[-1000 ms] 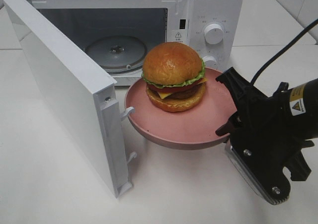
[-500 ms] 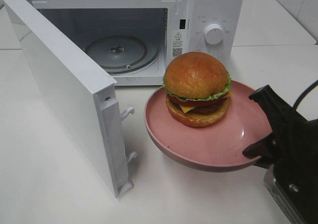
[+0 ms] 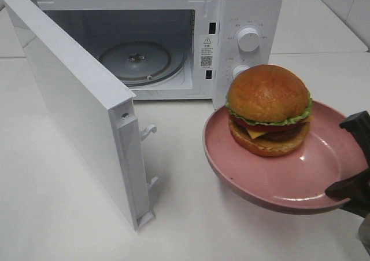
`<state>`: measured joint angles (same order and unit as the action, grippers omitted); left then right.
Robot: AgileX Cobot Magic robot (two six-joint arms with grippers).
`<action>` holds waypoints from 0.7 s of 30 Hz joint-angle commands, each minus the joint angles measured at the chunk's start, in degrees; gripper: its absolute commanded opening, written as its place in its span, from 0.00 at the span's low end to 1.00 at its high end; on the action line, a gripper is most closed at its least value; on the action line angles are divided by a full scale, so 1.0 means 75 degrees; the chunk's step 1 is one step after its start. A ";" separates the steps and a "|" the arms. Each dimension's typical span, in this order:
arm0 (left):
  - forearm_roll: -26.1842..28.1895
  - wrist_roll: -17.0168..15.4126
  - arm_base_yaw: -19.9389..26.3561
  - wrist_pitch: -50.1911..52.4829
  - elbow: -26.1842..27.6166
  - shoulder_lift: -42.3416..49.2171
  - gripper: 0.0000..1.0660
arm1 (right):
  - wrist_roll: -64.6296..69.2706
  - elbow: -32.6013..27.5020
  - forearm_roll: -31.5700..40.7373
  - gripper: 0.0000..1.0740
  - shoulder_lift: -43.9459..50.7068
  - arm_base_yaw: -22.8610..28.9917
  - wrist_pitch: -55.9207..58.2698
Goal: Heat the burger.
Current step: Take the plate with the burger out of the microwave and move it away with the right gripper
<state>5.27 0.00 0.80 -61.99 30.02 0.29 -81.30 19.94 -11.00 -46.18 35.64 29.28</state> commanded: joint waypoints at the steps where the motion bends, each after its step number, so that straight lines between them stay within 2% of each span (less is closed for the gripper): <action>1: 0.0008 -0.0046 0.0015 0.0092 -0.0031 0.0031 0.93 | 0.0665 0.0031 -0.0474 0.00 0.0405 -0.0008 -0.0061; 12: 0.0008 -0.0046 0.0015 0.0092 -0.0031 0.0031 0.93 | 0.2574 0.0023 -0.1574 0.00 0.0634 -0.0008 0.0848; 21: 0.0008 -0.0046 0.0015 0.0092 -0.0031 0.0031 0.93 | 0.4966 -0.0130 -0.3109 0.00 0.0634 -0.0008 0.1176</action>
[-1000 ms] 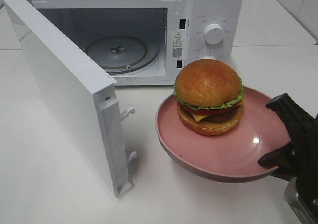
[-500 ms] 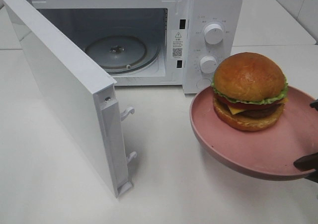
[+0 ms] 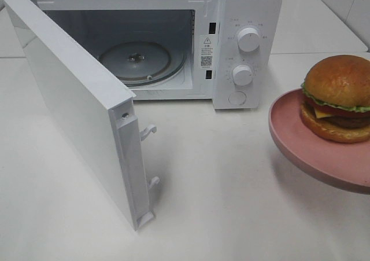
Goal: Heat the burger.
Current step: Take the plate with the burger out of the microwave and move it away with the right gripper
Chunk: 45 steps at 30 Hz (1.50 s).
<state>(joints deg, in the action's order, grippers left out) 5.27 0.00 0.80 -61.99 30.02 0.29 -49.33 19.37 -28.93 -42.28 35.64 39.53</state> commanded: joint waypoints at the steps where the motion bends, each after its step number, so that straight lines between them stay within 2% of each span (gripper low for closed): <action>1: 0.0008 -0.0046 0.0015 0.0092 -0.0031 0.0031 0.93 | 0.0703 -0.0053 -0.0718 0.00 0.0115 -0.0008 -0.0191; 13: 0.0008 -0.0046 0.0015 0.0092 -0.0031 0.0031 0.93 | 0.3422 -0.0199 -0.2024 0.00 -0.0237 -0.0008 0.0749; 28: 0.0008 -0.0046 0.0015 0.0092 -0.0031 0.0031 0.93 | 0.6578 0.0031 -0.2643 0.00 -0.1459 -0.0008 0.1016; 36: 0.0008 -0.0046 0.0015 0.0092 -0.0031 0.0031 0.93 | 0.8762 0.0542 -0.3048 0.00 -0.2934 -0.0008 0.1123; 42: 0.0008 -0.0046 0.0015 0.0092 -0.0031 0.0031 0.93 | 1.0726 0.1207 -0.3270 0.00 -0.4714 -0.0008 0.1566; 44: 0.0008 -0.0046 0.0015 0.0092 -0.0031 0.0031 0.93 | 1.0986 0.1299 -0.3308 0.00 -0.4943 -0.0008 0.1673; 45: 0.0008 -0.0046 0.0015 0.0092 -0.0031 0.0031 0.93 | 1.1581 0.1497 -0.3384 0.00 -0.5493 -0.0008 0.1826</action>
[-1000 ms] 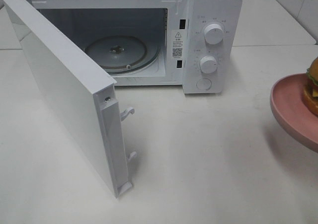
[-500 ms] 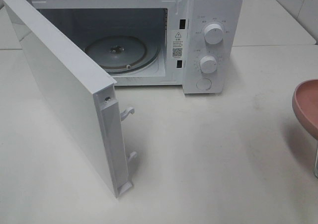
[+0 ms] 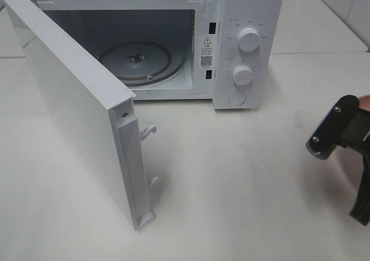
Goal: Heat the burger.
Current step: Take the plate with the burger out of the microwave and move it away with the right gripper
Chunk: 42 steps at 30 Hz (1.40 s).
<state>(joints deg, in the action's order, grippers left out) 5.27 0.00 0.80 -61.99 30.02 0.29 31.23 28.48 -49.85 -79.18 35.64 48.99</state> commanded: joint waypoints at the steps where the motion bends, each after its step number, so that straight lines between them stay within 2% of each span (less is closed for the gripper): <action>1: 0.0008 -0.0046 0.0015 0.0092 -0.0031 0.0031 0.93 | 0.1398 0.0489 -0.0657 0.00 -0.1070 -0.0008 0.0672; 4: 0.0008 -0.0046 0.0015 0.0092 -0.0031 0.0031 0.93 | 0.1612 0.0565 -0.0665 0.00 -0.1261 -0.0008 0.0688; 11: 0.0008 -0.0046 0.0015 0.0092 -0.0031 0.0031 0.93 | 0.2773 0.0955 -0.0741 0.01 -0.2559 -0.0023 0.0672; 27: 0.0008 -0.0046 0.0015 0.0092 -0.0031 0.0031 0.93 | 0.4079 0.0955 -0.1115 0.07 -0.3973 -0.0023 0.0619; 31: 0.0008 -0.0046 0.0015 0.0092 -0.0031 0.0031 0.93 | 0.4309 0.0955 -0.1115 0.13 -0.4003 -0.0023 0.0581; 33: 0.0008 -0.0046 0.0015 0.0092 -0.0031 0.0031 0.93 | 0.4385 0.0955 -0.1100 0.27 -0.4003 -0.0023 0.0581; 34: 0.0008 -0.0046 0.0015 0.0092 -0.0031 0.0031 0.93 | 0.4385 0.0955 -0.1100 0.27 -0.4003 -0.0023 0.0581; 35: 0.0008 -0.0046 0.0015 0.0092 -0.0031 0.0031 0.93 | 0.4385 0.0955 -0.1077 0.35 -0.4003 -0.0023 0.0581; 37: 0.0008 -0.0046 0.0015 0.0092 -0.0031 0.0031 0.93 | 0.4385 0.0955 -0.1054 0.38 -0.4003 -0.0015 0.0581; 38: 0.0008 -0.0046 0.0015 0.0092 -0.0031 0.0031 0.93 | 0.4354 0.0955 -0.0947 0.44 -0.3995 -0.0008 0.0596; 42: 0.0008 -0.0046 0.0015 0.0092 -0.0031 0.0031 0.93 | 0.4232 0.0955 -0.0726 0.47 -0.3888 -0.0008 0.0558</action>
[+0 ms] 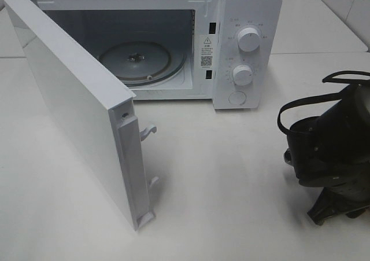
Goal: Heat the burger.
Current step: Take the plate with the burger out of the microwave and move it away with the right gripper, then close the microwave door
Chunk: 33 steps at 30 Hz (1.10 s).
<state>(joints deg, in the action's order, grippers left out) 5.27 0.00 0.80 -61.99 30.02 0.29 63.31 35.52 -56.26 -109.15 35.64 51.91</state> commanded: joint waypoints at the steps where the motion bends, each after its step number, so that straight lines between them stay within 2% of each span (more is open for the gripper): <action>1: 0.0008 -0.0046 0.0015 0.0092 -0.0031 0.0031 0.93 | -0.0168 0.0015 0.0214 0.47 0.0275 -0.0008 0.0153; 5: 0.0008 -0.0046 0.0015 0.0092 -0.0031 0.0031 0.93 | -0.0581 0.0015 0.0413 0.47 0.0695 -0.0008 0.0031; 16: 0.0008 -0.0046 0.0015 0.0092 -0.0031 0.0031 0.93 | -0.2544 0.0015 0.1856 0.49 0.2712 -0.0008 -0.0947; 22: 0.0008 -0.0046 0.0015 0.0092 -0.0031 0.0031 0.93 | -0.4163 0.0015 0.3147 0.61 0.3812 -0.0008 -0.1299; 23: 0.0008 -0.0046 0.0015 0.0092 -0.0031 0.0031 0.93 | -0.4775 0.0015 0.3621 0.66 0.4225 -0.0008 -0.1322; 24: 0.0008 -0.0046 0.0015 0.0092 -0.0031 0.0031 0.93 | -0.4775 0.0015 0.3621 0.66 0.4225 -0.0008 -0.1322; 26: 0.0008 -0.0046 0.0015 0.0092 -0.0031 0.0031 0.93 | -0.5477 0.0015 0.4393 0.71 0.4874 -0.0008 -0.1261; 29: 0.0008 -0.0046 0.0015 0.0092 -0.0031 0.0031 0.93 | -0.5837 0.0015 0.4767 0.72 0.5302 -0.0008 -0.1176; 33: 0.0008 -0.0046 0.0015 0.0092 -0.0031 0.0031 0.93 | -0.6509 0.0015 0.5378 0.72 0.6494 -0.0008 -0.0733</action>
<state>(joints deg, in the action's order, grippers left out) 5.27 0.00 0.80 -61.99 30.02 0.29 16.79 35.52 -17.42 -62.91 35.64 44.58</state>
